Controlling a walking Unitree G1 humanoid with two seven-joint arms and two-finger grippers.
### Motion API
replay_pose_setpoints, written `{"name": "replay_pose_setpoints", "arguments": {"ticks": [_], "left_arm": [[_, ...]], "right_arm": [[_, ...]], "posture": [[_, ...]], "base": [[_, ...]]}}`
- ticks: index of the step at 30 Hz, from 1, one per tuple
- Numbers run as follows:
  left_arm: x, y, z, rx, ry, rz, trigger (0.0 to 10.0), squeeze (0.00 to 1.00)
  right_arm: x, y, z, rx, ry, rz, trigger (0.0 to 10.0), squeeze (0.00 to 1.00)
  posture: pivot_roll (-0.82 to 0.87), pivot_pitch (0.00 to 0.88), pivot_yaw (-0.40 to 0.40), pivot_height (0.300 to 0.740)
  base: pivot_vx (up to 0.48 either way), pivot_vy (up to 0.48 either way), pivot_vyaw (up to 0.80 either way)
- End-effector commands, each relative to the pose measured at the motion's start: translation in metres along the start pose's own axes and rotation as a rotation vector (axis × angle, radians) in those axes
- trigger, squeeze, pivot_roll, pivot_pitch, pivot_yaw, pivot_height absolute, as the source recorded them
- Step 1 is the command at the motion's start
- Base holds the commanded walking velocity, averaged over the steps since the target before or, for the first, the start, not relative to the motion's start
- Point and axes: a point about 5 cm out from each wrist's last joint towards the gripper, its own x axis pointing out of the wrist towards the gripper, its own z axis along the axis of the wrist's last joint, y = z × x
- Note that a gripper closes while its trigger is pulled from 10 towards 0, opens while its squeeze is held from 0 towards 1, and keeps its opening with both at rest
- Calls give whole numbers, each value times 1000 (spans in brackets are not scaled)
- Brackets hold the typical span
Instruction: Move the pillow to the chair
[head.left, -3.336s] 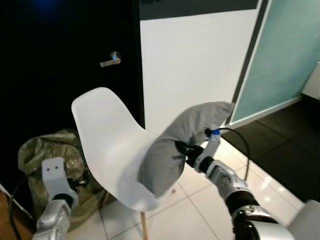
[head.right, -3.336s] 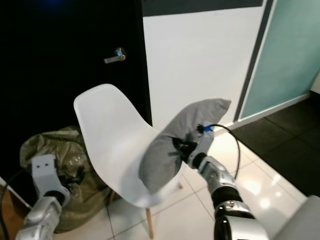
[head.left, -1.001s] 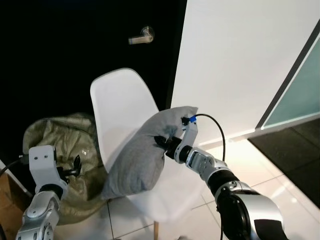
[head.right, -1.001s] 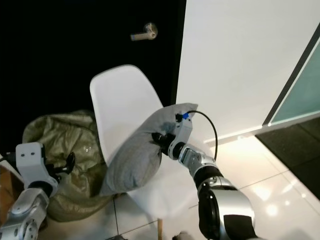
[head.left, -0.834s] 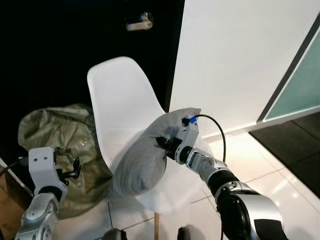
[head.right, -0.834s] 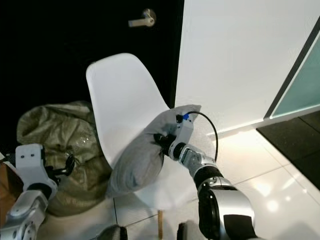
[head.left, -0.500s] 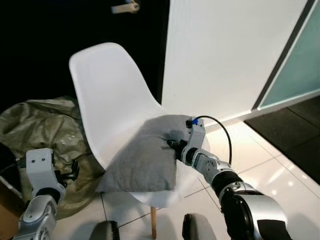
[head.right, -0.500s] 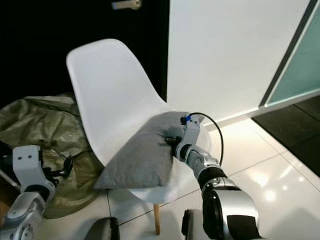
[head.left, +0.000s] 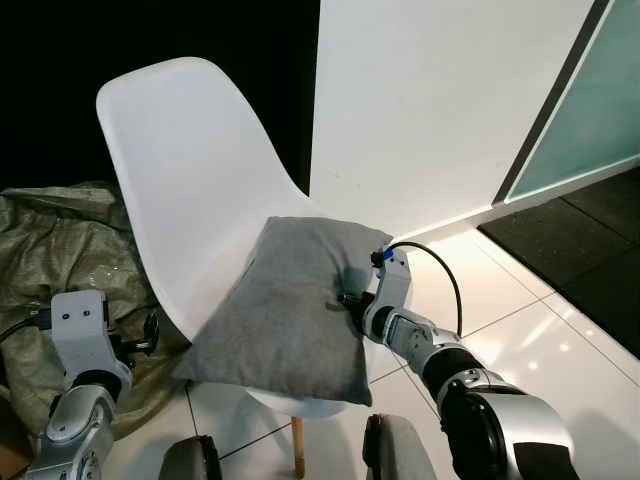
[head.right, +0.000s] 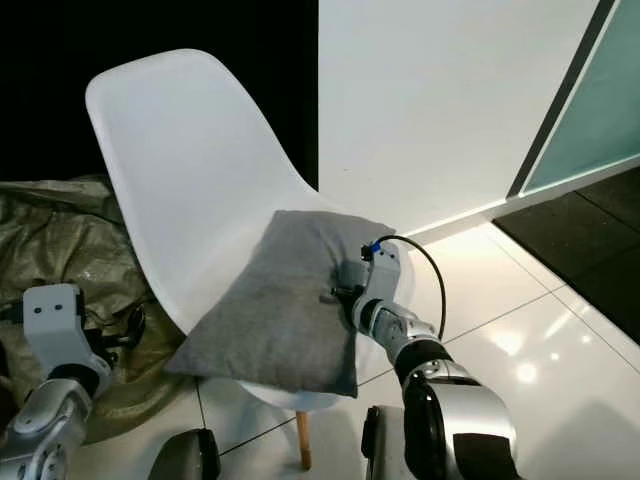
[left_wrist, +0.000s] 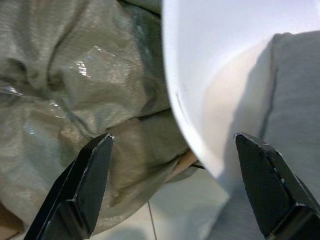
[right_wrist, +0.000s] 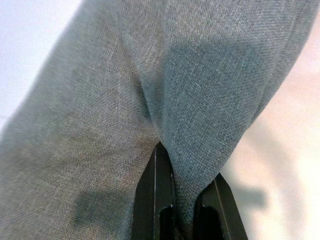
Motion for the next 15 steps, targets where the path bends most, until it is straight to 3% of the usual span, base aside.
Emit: {"name": "replay_pose_setpoints", "arguments": {"ticks": [1,5,6,12,15], "left_arm": [[-3,-1,-1,-10,8,8,10000,0],[-2,-1,-1,-12,7,9,10000,0],[-2,-1,-1,-14,7,10,10000,0],[3,-4,0,-21,4,5,10000,0],[8,-7,0,-27,4,-1,10000,0]], "right_arm": [[4,16,7,18,-25,60,10000,0],[5,22,12,4,-40,83,10000,0],[5,24,16,7,-59,121,10000,1000],[1,19,17,-66,-35,192,10000,1000],[-6,6,19,-97,-6,225,10000,1000]], "posture": [[39,144,-86,510],[36,142,-87,510],[27,138,-88,510],[6,128,-85,510],[-19,115,-83,510]], "base": [[0,0,0],[0,0,0],[0,0,0],[0,0,0],[0,0,0]]}}
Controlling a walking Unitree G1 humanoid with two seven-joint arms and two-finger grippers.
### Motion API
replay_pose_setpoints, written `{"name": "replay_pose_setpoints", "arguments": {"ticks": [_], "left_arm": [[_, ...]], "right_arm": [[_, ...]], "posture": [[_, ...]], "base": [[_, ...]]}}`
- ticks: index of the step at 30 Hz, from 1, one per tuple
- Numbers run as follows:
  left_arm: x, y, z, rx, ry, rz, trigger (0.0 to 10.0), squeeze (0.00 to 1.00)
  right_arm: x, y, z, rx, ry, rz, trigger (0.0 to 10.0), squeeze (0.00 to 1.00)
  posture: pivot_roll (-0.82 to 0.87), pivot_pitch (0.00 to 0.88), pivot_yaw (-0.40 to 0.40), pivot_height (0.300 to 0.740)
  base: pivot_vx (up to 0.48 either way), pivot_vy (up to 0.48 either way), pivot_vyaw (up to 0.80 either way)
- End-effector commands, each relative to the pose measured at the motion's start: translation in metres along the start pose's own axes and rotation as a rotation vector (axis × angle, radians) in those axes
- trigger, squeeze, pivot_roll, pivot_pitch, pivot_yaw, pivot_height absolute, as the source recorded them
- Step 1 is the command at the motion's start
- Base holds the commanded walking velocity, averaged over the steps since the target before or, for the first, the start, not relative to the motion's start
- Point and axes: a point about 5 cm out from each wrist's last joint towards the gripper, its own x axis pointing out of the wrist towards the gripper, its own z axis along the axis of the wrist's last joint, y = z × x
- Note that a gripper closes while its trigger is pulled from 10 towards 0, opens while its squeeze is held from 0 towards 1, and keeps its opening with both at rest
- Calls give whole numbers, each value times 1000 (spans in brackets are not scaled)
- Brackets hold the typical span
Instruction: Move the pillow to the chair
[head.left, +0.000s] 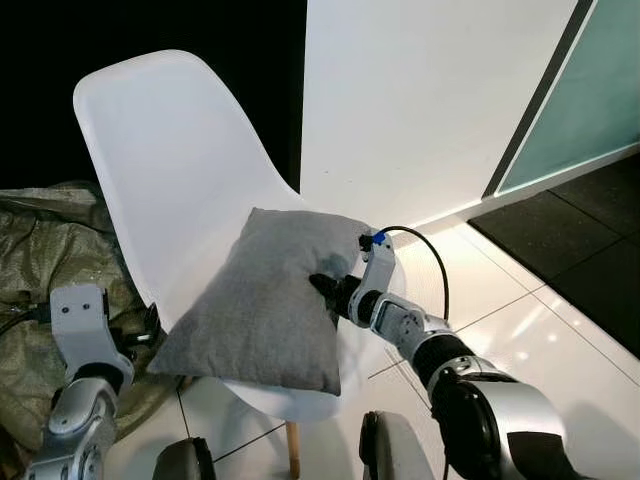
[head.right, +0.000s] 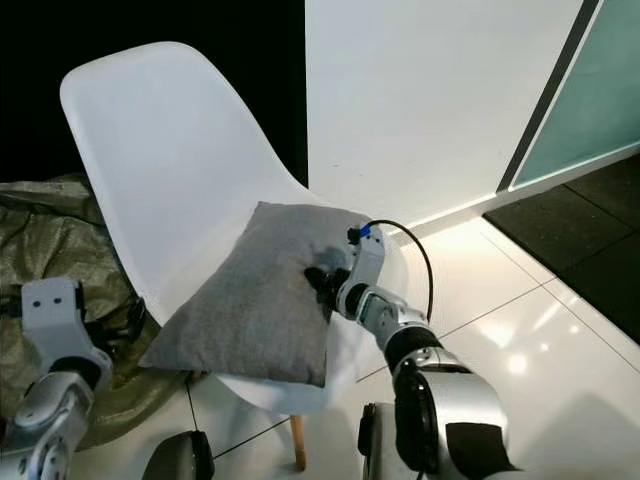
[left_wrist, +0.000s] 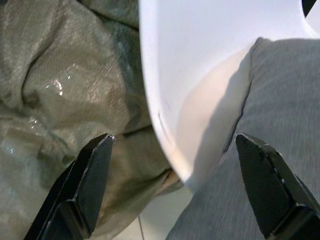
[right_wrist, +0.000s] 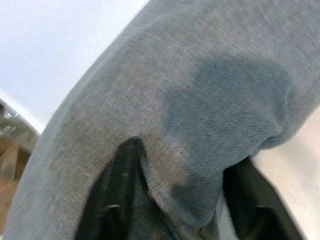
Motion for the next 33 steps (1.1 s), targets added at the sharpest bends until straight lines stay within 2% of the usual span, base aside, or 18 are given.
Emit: {"name": "replay_pose_setpoints", "arguments": {"ticks": [1,5,6,7,10,12,14,15,16,22,27,33], "left_arm": [[-1,0,-9,-12,32,8,10000,0],[4,-4,-8,-18,30,1,10000,0],[4,-4,-8,-18,30,1,10000,0],[6,-6,-8,-20,29,-2,10000,0],[6,-7,-8,-21,28,-4,10000,0],[7,-8,-9,-24,29,-5,10000,0],[8,-8,-10,-29,30,-5,10000,0],[8,-8,-10,-31,29,-5,10000,0],[8,-8,-11,-32,29,-5,10000,0],[9,-8,-12,-36,30,-4,10000,0],[11,-18,-15,-9,32,-43,10000,0],[14,-23,-14,-9,21,-63,10000,0]], "right_arm": [[-2,-1,0,-21,11,20,10000,1000],[-15,-15,-4,-156,107,84,10000,1000],[-15,-15,-4,-156,107,84,10000,1000],[-25,-26,2,-153,98,80,10000,1000],[-30,-32,6,-149,89,81,10000,1000],[-35,-34,8,-178,89,111,10000,1000],[-42,-37,17,-170,60,141,10000,1000],[-46,-39,24,-144,18,153,10000,149],[-50,-41,30,-108,-22,161,10000,0],[-60,-48,41,-31,-125,157,10000,0],[-60,-53,35,2,-165,113,10000,0],[-60,-53,36,18,-197,98,10000,0]], "posture": [[-19,115,-83,510],[-41,106,-81,510],[-41,106,-81,510],[-61,97,-81,510],[-61,97,-81,510],[-71,85,-81,510],[-83,74,-78,510],[-86,71,-77,510],[-89,68,-76,510],[-100,53,-68,525],[-86,4,-60,544],[-80,0,-58,563]], "base": [[0,0,0],[0,0,0],[0,0,0],[0,0,0],[0,0,0],[0,0,0],[0,0,0],[0,0,0],[0,0,0],[0,0,0],[0,0,0],[0,0,0]]}}
